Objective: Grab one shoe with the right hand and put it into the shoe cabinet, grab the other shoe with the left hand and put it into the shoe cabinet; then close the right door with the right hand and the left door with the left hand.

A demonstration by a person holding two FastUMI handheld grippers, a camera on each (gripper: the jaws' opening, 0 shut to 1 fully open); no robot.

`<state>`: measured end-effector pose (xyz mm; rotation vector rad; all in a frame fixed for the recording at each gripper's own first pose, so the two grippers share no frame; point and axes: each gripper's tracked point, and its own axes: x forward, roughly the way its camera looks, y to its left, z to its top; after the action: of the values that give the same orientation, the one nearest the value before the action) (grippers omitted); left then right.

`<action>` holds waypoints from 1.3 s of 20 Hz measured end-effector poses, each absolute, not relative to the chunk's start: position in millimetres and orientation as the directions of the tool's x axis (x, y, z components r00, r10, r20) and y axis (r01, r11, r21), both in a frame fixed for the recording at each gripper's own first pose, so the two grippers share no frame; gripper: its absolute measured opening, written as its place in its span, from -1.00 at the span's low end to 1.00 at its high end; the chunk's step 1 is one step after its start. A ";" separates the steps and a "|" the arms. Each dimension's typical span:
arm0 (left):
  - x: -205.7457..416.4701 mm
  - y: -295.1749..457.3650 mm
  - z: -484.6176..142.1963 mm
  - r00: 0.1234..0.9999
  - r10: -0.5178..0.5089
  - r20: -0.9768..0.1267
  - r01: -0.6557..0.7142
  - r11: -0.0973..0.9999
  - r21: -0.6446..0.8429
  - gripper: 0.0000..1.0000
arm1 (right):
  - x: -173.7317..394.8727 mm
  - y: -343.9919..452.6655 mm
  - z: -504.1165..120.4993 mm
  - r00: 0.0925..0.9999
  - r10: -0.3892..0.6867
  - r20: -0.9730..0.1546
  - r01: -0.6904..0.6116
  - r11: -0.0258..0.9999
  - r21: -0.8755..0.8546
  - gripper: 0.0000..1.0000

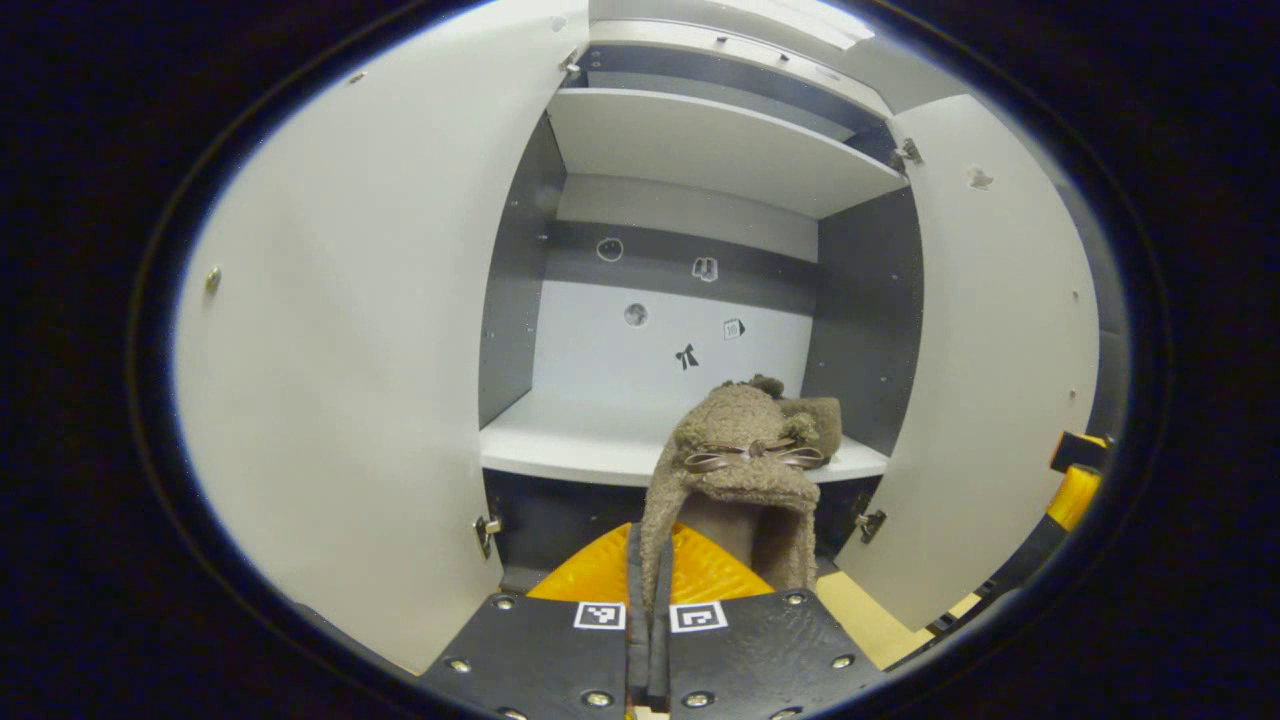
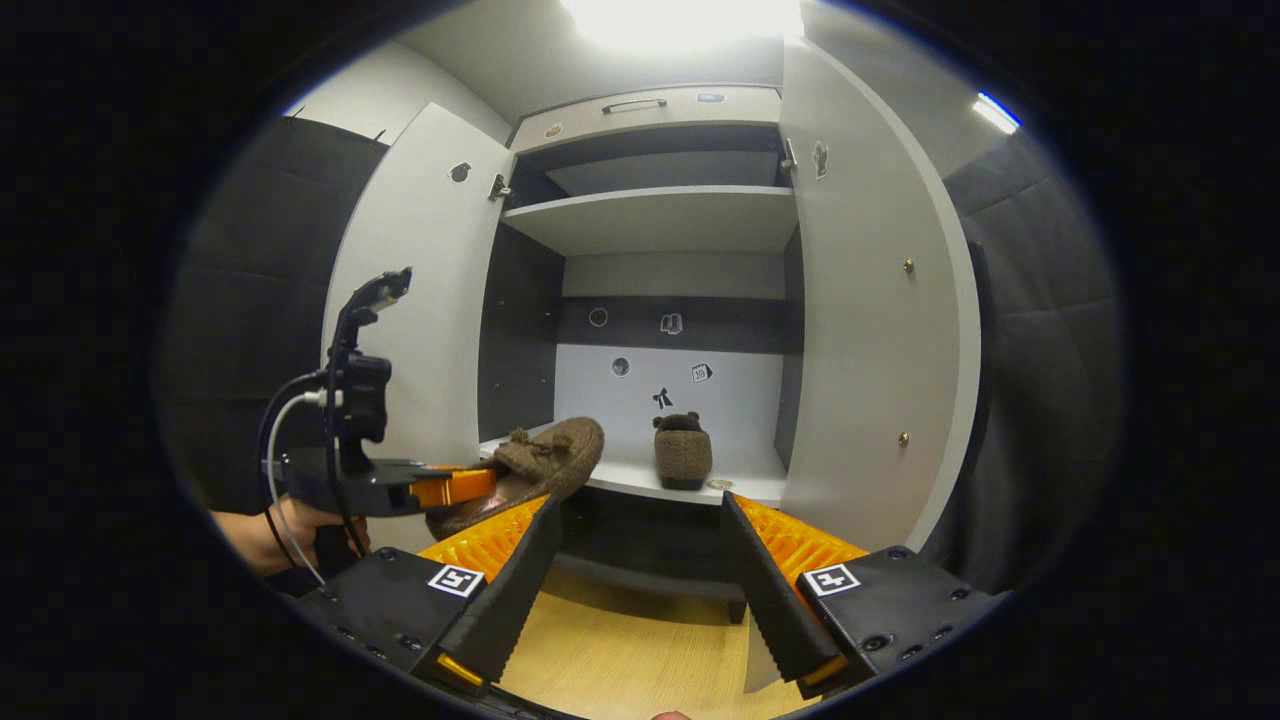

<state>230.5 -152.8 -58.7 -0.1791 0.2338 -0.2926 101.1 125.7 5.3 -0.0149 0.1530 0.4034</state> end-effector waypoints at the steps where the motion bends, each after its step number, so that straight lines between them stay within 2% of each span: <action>1: 241.9 -152.5 -53.7 0.933 -0.302 -0.194 0.261 0.942 -0.213 -0.98 | 101.0 125.2 4.3 0.910 0.384 -0.152 -0.387 0.922 0.016 1.00; 11: 352.0 -148.2 -19.9 0.959 -0.252 -0.132 0.215 0.946 -0.244 -0.98 | 105.3 116.5 -9.8 0.929 0.326 -0.176 -0.325 0.945 0.037 1.00; 14: 388.2 -152.5 -21.2 0.956 -0.248 -0.154 0.200 0.941 -0.272 -0.98 | 107.6 114.4 -13.9 0.932 0.310 -0.190 -0.310 0.950 0.032 1.00; 22: 450.9 -173.2 -56.6 0.937 -0.203 -0.283 0.149 0.969 -0.199 -0.97 | 113.7 110.1 -21.1 0.933 0.294 -0.207 -0.295 0.955 0.027 0.99; 23: 453.0 -173.2 -57.0 0.936 -0.202 -0.288 0.152 0.970 -0.188 -0.87 | 114.1 109.4 -21.6 0.933 0.294 -0.208 -0.294 0.955 0.031 0.99; 24: 454.5 -176.6 -51.7 0.937 -0.212 -0.277 0.165 0.970 -0.181 -0.94 | 114.6 108.7 -20.3 0.933 0.293 -0.206 -0.292 0.956 0.036 1.00; 26: 450.7 -182.2 -39.5 0.934 -0.249 -0.254 0.209 0.962 -0.175 -0.67 | 115.3 107.7 -17.1 0.934 0.297 -0.198 -0.295 0.955 0.044 0.99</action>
<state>450.7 -182.2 -39.5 -0.1462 0.2784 -0.2350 115.3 107.7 -17.1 0.0135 0.2043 0.3026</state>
